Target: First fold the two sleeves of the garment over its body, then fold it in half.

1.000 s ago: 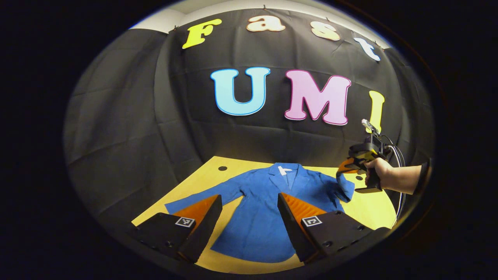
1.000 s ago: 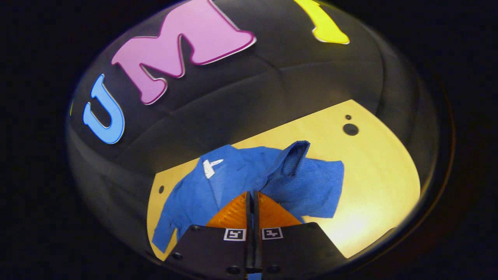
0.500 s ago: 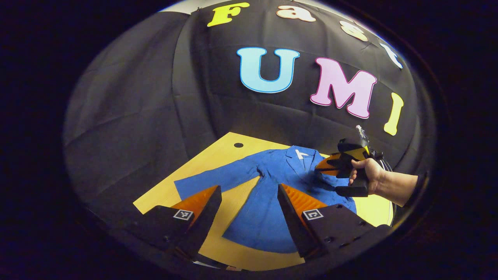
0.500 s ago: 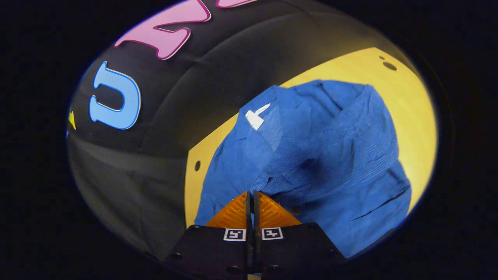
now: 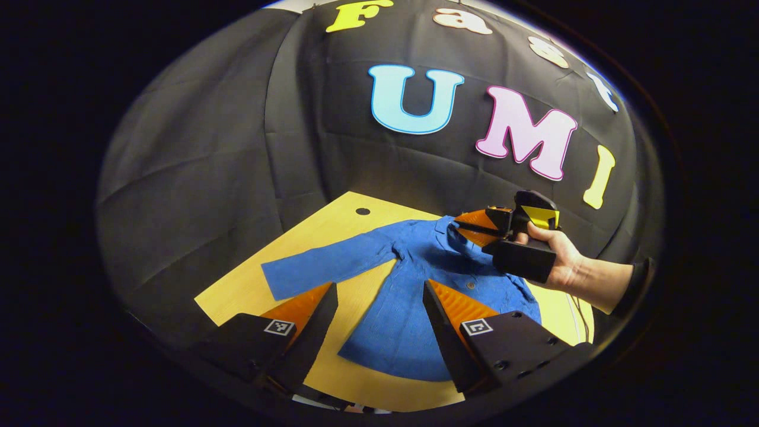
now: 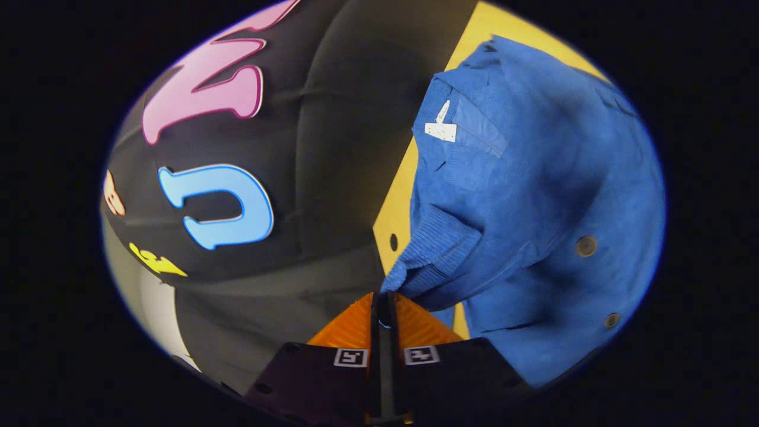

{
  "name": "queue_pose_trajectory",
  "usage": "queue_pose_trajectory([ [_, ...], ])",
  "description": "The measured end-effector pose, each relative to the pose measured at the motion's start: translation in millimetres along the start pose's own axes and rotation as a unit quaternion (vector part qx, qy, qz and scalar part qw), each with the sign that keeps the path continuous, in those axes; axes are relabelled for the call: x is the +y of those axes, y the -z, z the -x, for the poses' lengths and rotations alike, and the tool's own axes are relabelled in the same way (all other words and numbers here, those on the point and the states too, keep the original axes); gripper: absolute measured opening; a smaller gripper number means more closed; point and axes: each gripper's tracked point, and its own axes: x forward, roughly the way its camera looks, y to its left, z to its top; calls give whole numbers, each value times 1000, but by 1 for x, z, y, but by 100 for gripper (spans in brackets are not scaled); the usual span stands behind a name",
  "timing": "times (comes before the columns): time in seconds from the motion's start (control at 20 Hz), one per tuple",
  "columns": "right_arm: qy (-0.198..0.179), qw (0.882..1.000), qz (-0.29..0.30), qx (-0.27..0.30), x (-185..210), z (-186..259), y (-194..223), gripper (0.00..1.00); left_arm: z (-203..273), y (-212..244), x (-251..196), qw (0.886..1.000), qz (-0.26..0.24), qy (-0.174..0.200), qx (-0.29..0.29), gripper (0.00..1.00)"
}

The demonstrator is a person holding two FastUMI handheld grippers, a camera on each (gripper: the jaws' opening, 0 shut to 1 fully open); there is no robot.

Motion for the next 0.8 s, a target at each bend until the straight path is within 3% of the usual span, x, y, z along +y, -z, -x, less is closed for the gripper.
queue_pose_trajectory([
  [0.05, 4, 999, 28, -17, -5, -4, -3, 26, 0, 1, 3, 1000, 0, -1, 0, 84],
  [0.15, 19, 997, 67, -39, -16, -5, -4, 100, 2, 1, 12, 1000, -3, -5, -4, 82],
  [0.2, 21, 996, 79, -48, -16, -3, -9, 95, 3, 0, 15, 1000, -5, -5, -6, 85],
  [0.45, 35, 988, 124, -85, -13, 24, -25, 96, -8, -6, 34, 1000, -14, -14, -18, 84],
  [0.8, 67, 961, 205, -174, -11, 107, -77, 95, -48, -13, 90, 998, -3, -53, -17, 84],
])
